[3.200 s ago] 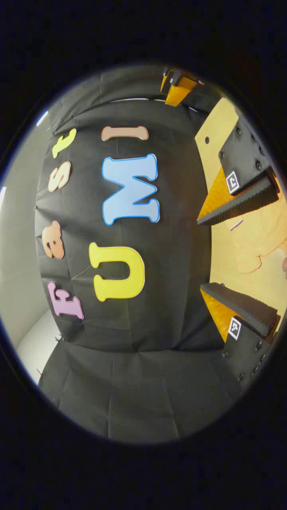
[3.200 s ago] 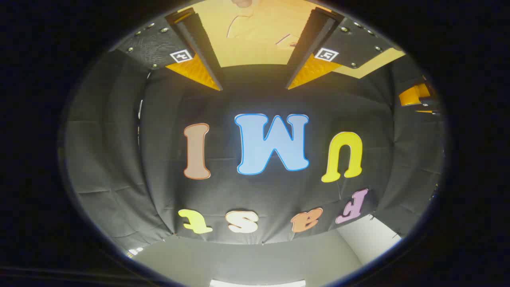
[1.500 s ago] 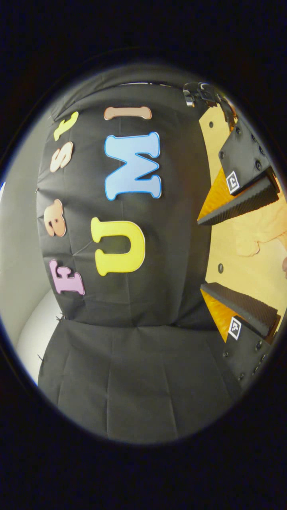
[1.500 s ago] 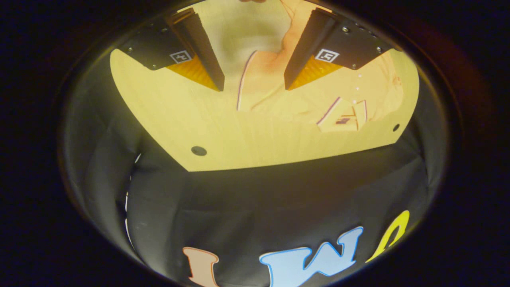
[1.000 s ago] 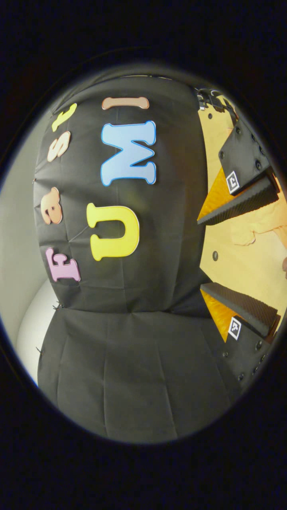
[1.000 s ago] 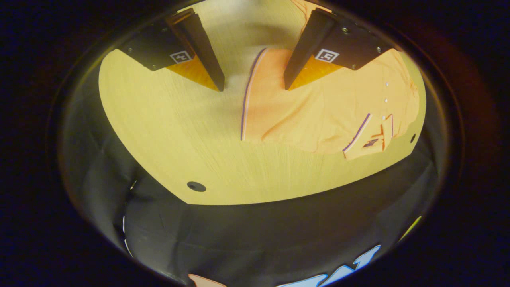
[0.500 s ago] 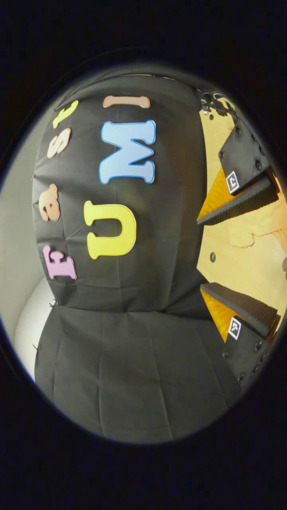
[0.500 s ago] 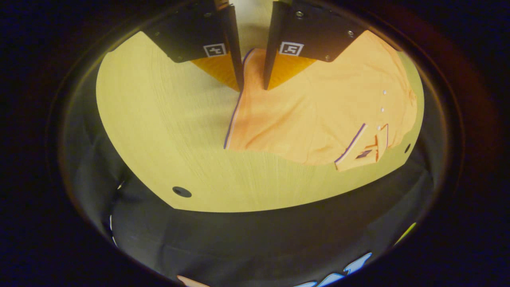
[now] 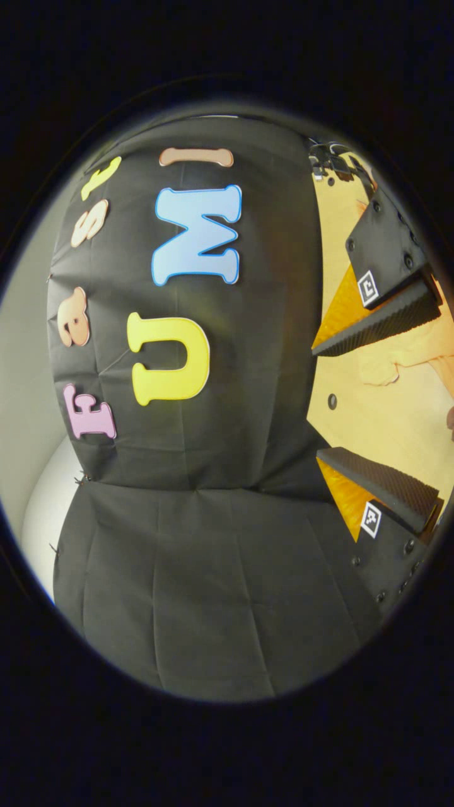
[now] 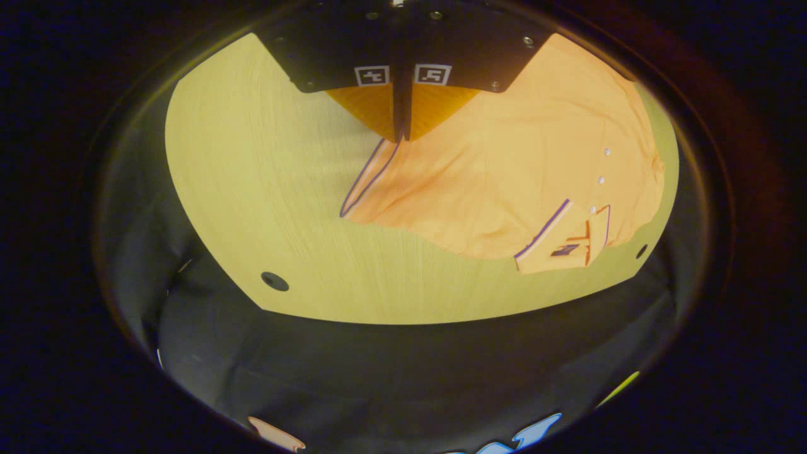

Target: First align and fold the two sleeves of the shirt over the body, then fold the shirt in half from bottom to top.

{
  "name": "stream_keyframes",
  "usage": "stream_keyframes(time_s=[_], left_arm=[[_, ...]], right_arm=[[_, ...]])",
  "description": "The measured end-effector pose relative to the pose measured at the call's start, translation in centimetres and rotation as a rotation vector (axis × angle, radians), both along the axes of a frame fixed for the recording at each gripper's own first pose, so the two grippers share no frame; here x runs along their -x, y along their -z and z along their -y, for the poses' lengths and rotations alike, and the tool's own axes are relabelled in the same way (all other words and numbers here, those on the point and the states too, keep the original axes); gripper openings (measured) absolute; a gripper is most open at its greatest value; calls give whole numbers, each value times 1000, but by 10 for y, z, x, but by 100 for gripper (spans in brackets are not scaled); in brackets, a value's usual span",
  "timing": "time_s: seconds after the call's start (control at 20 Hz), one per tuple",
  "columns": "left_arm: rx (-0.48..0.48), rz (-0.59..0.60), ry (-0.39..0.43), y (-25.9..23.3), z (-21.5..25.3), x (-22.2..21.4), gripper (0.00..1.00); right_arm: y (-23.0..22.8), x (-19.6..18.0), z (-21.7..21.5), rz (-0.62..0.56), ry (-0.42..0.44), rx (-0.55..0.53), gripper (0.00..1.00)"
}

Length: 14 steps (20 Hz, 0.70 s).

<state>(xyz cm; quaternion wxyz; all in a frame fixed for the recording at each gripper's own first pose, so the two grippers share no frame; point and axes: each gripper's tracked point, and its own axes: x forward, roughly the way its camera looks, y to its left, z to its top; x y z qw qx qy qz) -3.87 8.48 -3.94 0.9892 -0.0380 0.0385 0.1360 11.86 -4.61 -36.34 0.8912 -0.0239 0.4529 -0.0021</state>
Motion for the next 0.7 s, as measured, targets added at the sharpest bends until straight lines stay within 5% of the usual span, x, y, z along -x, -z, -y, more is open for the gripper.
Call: stream_keyframes(time_s=[0.35, 0.7], left_arm=[[12, -7, -21, 7, -19, 6, 96], [-6, -24, -74, 11, -49, 21, 95]], right_arm=[[-41, -25, -83, 110, -237, 55, 0], [-18, -3, -187, 70, -587, 196, 0]])
